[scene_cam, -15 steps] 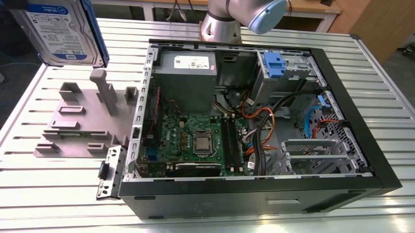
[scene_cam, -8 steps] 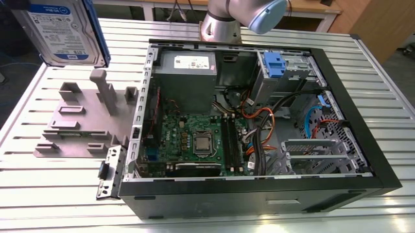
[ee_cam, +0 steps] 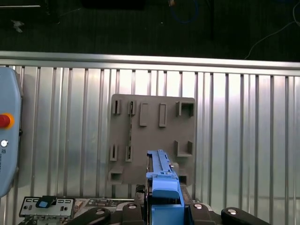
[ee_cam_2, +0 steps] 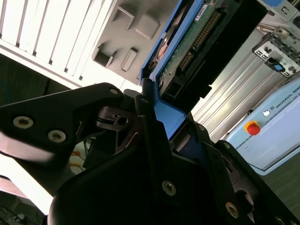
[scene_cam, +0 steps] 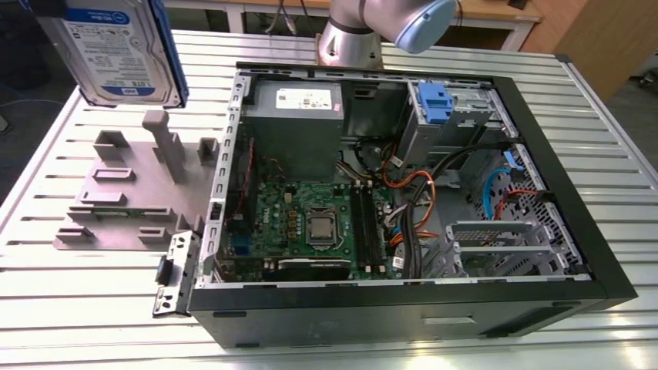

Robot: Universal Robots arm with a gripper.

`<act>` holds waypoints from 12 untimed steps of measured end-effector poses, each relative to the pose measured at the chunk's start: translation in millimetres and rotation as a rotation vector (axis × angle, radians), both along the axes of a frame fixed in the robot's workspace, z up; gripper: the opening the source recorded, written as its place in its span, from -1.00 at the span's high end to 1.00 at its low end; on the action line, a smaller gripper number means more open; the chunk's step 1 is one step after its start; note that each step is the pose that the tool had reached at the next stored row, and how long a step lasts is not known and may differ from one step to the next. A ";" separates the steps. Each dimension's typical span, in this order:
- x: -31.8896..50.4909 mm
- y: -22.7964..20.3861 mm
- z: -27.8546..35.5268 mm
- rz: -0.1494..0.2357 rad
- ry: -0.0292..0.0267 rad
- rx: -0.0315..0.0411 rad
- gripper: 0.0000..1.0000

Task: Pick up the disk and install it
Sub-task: 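Pick up the disk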

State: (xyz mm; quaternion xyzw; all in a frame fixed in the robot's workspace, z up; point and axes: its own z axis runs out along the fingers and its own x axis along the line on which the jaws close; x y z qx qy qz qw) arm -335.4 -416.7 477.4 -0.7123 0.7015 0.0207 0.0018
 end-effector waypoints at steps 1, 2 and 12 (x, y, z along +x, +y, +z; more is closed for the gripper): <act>1.9 0.0 0.0 0.000 0.0001 0.0000 0.27; 3.5 0.0 0.0 0.000 0.0000 0.0000 0.27; 5.7 0.0 0.0 0.000 0.0000 0.0000 0.27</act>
